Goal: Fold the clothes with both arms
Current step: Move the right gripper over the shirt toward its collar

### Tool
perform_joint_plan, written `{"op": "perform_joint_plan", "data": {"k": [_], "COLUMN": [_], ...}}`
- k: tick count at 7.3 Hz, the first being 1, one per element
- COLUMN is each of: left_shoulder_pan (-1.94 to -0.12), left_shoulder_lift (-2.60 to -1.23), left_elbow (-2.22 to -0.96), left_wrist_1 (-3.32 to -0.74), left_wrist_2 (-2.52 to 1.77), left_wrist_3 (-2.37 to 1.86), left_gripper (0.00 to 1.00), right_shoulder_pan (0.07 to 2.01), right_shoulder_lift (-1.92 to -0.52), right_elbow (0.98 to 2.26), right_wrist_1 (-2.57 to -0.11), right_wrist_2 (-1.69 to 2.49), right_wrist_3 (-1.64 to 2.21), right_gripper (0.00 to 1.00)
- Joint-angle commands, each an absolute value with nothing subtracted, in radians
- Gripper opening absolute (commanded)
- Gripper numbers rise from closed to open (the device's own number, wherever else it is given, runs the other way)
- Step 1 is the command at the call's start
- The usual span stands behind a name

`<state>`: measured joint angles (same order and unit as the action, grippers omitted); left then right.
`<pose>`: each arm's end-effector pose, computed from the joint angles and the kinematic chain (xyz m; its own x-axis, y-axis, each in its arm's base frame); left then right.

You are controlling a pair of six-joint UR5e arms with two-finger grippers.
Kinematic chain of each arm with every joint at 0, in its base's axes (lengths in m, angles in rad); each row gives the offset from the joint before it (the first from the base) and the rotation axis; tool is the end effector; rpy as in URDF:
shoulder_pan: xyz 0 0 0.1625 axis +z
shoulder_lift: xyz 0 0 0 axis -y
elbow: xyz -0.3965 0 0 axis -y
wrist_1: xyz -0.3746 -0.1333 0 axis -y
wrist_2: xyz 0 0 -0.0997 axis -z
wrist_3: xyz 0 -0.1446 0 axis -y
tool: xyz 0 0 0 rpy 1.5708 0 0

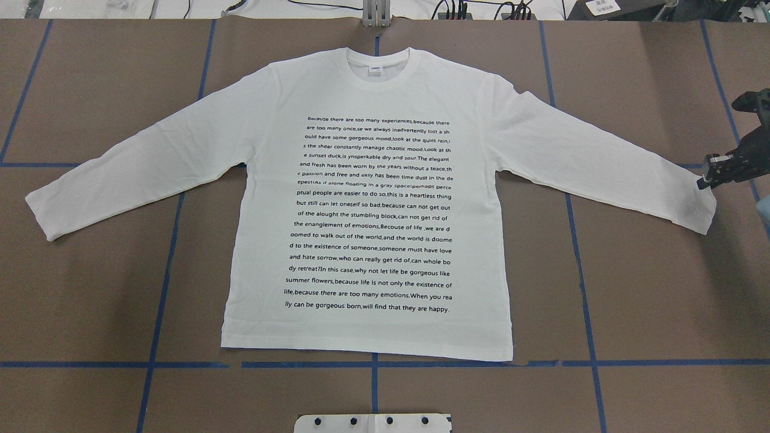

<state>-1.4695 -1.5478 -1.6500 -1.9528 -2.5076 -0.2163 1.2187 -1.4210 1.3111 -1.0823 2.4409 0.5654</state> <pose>0.0330 -0.4907 0.5731 0.5615 0.1973 -0.8036 0.0296 0.9657 0.2579 -0.1713 -0.5322 0.6454 0.6004 0.0556 0.7978 -0.0015 0.9977 -0.0684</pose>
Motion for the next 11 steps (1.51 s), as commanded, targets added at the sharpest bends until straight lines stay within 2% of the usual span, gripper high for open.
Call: {"op": "perform_joint_plan", "data": {"k": [1, 3, 5, 9, 11], "left_shoulder_pan": [-1.47, -1.47, -1.47, -1.47, -1.47], "left_shoulder_lift": [-1.548, -1.548, -1.549, -1.545, -1.545], "left_elbow": [-1.649, -1.652, -1.646, -1.647, -1.644], "left_wrist_1": [-1.953, -1.953, -1.951, -1.951, -1.951], "left_wrist_2": [-2.507, -2.508, -2.507, -2.503, -2.503], "left_wrist_3": [-0.218, -0.219, -0.219, -0.219, -0.216], "left_gripper": [1.0, 1.0, 1.0, 1.0, 1.0], "right_shoulder_pan": [1.221, 1.191, 1.09, 0.815, 0.712], "right_shoulder_lift": [-1.449, -1.363, -1.205, -0.835, -0.647], "right_elbow": [1.338, 1.466, 1.493, 1.462, 1.345], "right_wrist_1": [-1.092, -1.112, -1.109, -1.115, -1.106], "right_wrist_2": [2.453, 2.459, 2.406, 2.017, 1.874], "right_wrist_3": [0.594, 0.874, 1.221, 1.687, 1.713], "right_gripper": [0.0, 0.0, 0.0, 0.0, 0.0]}}
